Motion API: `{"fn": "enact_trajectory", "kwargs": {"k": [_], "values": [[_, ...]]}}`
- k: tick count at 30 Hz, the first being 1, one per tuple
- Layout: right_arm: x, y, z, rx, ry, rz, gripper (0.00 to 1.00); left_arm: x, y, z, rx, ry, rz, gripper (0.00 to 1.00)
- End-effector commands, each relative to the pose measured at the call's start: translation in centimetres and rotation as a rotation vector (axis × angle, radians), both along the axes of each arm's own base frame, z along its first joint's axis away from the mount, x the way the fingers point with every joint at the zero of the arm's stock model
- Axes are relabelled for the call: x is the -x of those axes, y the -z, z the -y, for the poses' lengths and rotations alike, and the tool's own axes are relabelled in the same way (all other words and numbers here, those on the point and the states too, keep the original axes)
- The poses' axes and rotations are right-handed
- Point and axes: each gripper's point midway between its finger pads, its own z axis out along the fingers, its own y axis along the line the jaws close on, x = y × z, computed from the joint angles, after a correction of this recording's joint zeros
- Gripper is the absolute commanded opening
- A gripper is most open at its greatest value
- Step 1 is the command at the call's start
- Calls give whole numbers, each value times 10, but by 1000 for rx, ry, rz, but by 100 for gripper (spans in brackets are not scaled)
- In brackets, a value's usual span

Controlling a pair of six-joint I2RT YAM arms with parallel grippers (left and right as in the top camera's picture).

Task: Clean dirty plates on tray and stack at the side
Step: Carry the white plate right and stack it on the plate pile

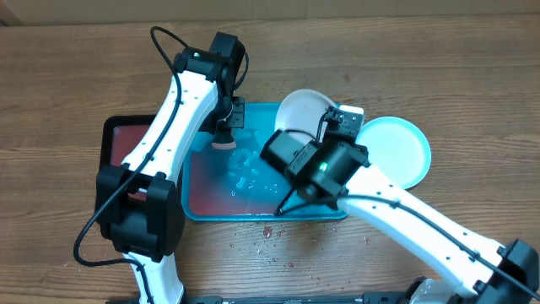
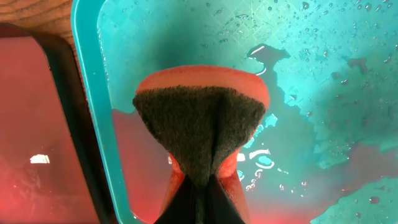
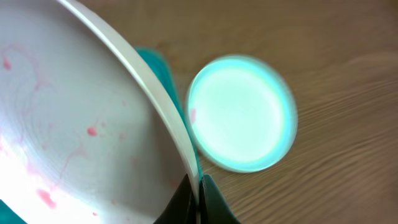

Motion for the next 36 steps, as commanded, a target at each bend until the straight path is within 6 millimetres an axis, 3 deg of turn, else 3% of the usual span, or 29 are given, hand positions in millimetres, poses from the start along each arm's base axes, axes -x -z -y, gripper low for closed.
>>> {"fn": "enact_trajectory", "kwargs": {"k": [1,6,10,14,16,19,22,29,36], "values": [[9,36,-14,-135,-142,-258,4,-1,0,3,12,-15,1,4],[-1,41,-13,-303,-166,-339,4,4,0,0,5,-16,-21,4],[-14,44,2,-432,-172,-398,4,8,-3,-2,-2,-18,-28,4],[-29,45,38,-544,-117,-418,4,7,-13,-4,6,-22,-1,4],[-35,51,77,-607,-18,-416,4,6,-24,-6,12,-27,32,4],[-29,68,121,-633,125,-424,4,7,-40,-9,24,-32,76,4],[-19,90,149,-650,219,-437,4,8,-56,-12,36,-39,117,4],[2,142,185,-683,348,-431,4,18,-105,-31,25,-71,251,4],[-6,147,198,-682,367,-372,5,35,-135,-56,-16,-122,314,4]]}}
